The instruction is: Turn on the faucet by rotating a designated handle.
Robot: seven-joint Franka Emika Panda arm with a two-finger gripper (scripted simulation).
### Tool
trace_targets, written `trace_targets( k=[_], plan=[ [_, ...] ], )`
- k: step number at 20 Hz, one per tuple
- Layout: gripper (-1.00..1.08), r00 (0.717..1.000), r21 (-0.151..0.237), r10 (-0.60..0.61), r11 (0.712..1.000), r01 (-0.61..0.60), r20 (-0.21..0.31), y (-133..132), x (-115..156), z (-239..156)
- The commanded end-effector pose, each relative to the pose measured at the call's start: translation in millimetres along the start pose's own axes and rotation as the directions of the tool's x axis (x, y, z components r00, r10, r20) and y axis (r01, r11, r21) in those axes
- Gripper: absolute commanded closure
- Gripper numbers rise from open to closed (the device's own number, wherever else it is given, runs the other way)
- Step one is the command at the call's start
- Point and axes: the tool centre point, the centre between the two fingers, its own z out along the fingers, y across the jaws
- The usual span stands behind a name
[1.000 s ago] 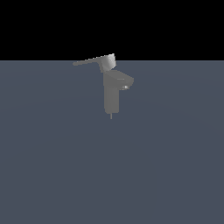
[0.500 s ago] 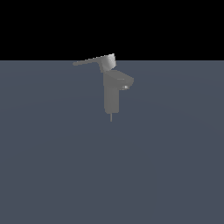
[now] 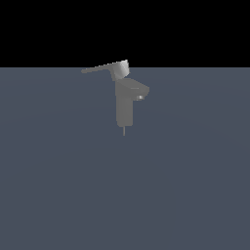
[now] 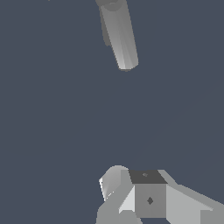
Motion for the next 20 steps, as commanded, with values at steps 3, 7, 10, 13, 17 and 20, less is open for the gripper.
trace_targets(
  k=[3, 7, 10, 13, 17, 20],
  plan=[
    [1.08, 0.999, 0.006, 0.043, 0.999, -0.043, 0.006, -3.0, 13.0, -3.0],
    [1.08, 0.995, 0.013, 0.1, 0.995, -0.1, 0.014, -7.1, 30.4, -6.2],
    [1.08, 0.988, 0.017, 0.154, 0.988, -0.154, 0.022, -11.3, 47.4, -8.1],
    [1.08, 0.976, 0.02, 0.217, 0.976, -0.218, 0.032, -16.5, 67.7, -9.1],
    [1.08, 0.951, 0.021, 0.305, 0.952, -0.307, 0.047, -24.4, 96.5, -8.0],
    [1.08, 0.927, 0.018, 0.37, 0.928, -0.372, 0.057, -30.8, 118.3, -5.3]
  ],
)
